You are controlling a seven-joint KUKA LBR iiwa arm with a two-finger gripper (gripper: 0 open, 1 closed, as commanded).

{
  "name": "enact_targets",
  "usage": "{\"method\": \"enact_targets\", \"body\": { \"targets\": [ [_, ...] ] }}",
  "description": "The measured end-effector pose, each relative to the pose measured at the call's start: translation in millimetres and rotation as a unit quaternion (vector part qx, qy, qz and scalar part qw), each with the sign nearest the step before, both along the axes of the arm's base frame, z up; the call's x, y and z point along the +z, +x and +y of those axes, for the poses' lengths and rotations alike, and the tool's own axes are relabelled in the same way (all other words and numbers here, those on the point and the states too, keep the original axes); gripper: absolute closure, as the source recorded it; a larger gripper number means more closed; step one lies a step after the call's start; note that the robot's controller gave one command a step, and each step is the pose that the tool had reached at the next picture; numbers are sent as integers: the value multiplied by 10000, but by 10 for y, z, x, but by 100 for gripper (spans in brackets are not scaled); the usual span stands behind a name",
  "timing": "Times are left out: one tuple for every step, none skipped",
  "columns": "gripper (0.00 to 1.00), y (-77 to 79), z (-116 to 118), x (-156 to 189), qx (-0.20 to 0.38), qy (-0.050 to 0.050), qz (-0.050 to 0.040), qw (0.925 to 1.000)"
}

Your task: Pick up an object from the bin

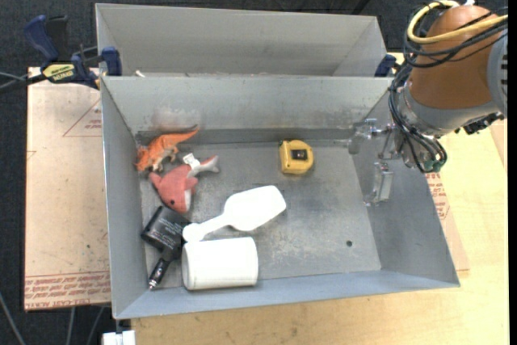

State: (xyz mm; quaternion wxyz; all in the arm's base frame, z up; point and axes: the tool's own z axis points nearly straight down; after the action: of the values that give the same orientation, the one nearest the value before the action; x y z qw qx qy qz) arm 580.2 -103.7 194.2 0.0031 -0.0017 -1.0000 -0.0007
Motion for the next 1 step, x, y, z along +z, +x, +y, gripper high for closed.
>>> {"method": "enact_targets", "body": {
  "targets": [
    [0, 15, 4, 48, 12, -6, -39, 10000]
  ]
}}
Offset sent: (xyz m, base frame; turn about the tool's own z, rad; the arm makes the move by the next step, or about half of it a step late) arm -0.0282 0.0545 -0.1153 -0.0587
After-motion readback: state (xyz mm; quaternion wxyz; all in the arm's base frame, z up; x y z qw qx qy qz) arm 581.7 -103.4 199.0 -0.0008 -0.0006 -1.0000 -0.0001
